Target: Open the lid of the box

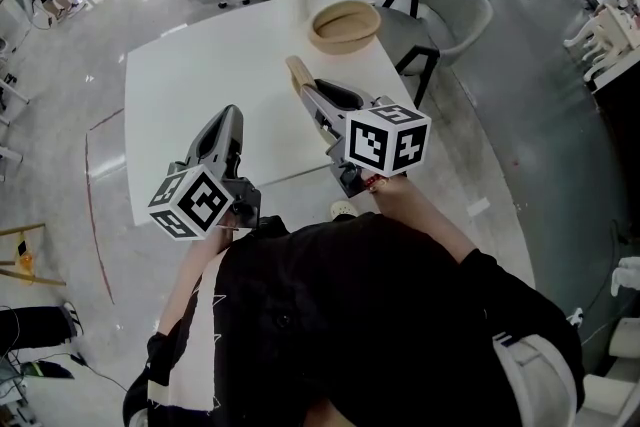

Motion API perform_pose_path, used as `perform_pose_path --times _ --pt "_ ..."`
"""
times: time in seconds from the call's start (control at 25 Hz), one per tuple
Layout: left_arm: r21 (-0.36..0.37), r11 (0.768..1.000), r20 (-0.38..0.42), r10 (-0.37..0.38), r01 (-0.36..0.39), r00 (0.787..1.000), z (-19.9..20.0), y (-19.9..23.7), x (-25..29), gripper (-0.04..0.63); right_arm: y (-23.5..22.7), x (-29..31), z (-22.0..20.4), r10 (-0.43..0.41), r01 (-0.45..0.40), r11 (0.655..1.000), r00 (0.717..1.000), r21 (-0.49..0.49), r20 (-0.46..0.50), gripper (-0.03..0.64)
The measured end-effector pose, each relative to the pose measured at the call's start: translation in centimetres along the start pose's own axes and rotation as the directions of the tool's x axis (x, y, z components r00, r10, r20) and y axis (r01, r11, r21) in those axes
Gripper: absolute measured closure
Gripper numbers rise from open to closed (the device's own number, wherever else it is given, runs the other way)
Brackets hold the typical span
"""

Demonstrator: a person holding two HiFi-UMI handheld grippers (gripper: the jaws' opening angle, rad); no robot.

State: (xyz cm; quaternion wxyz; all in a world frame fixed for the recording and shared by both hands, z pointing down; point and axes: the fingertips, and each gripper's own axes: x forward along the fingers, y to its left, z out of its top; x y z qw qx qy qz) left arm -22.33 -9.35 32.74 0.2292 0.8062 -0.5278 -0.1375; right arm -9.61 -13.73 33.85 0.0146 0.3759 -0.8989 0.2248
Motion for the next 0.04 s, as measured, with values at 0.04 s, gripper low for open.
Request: perform_pose_path --times 0.04 --pt "0.000 1.000 0.000 0.000 0.000 1.000 -0.04 -0.05 -0.13 0.586 0.10 -0.11 -0.07 0.000 0.000 1.000 1.000 0.000 0.000 0.528"
